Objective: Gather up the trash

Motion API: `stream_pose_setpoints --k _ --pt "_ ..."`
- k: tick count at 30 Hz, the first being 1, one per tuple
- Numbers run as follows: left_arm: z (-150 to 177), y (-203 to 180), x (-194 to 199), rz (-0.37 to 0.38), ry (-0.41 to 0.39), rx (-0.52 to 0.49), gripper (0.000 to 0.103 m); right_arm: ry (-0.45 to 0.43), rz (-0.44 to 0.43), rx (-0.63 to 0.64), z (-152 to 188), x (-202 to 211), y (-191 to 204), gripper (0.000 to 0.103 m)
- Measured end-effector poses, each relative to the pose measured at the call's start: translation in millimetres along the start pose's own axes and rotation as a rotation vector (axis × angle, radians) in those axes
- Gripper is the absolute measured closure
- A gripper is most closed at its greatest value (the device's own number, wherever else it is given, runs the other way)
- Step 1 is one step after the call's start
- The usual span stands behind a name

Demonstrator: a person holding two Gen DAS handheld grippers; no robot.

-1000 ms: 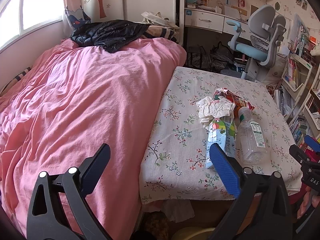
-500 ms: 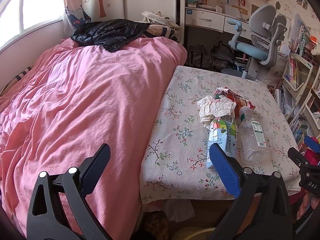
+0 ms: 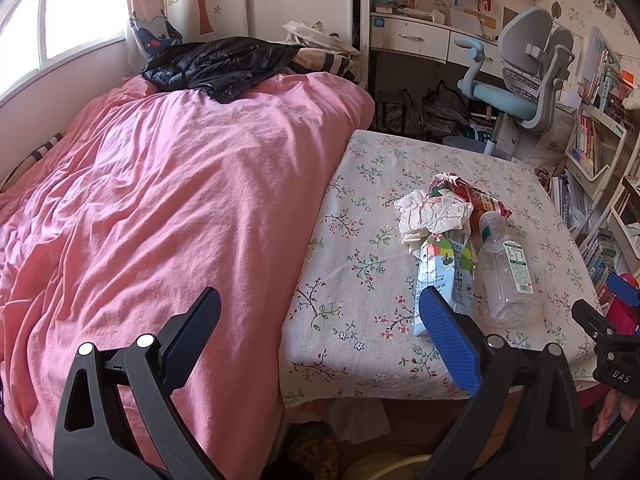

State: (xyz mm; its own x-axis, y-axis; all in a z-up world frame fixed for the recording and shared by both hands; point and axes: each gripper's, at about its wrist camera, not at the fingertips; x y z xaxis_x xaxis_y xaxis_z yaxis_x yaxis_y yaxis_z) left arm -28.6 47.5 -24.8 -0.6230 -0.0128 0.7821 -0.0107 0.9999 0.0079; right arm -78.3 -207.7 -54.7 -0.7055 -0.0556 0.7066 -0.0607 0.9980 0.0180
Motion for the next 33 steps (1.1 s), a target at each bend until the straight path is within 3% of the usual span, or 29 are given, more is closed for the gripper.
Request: stream_pose_setpoints --k 33 --pt "1.8 4.7 -1.9 0.000 0.005 0.004 0.007 0.031 0.004 0.037 0.9 -4.2 7.1 0.006"
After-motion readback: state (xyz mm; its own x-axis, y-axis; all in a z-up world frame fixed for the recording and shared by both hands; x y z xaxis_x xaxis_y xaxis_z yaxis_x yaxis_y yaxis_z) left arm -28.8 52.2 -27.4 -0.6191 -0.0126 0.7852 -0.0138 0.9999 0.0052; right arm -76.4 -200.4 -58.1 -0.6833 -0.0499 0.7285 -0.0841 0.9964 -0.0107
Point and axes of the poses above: each gripper's, at about its wrist camera, not at the fingertips, and x roughly against the way its jaws point, y to its left, z to its underside, and after that the axes turned 8 degrees about y, right-handed
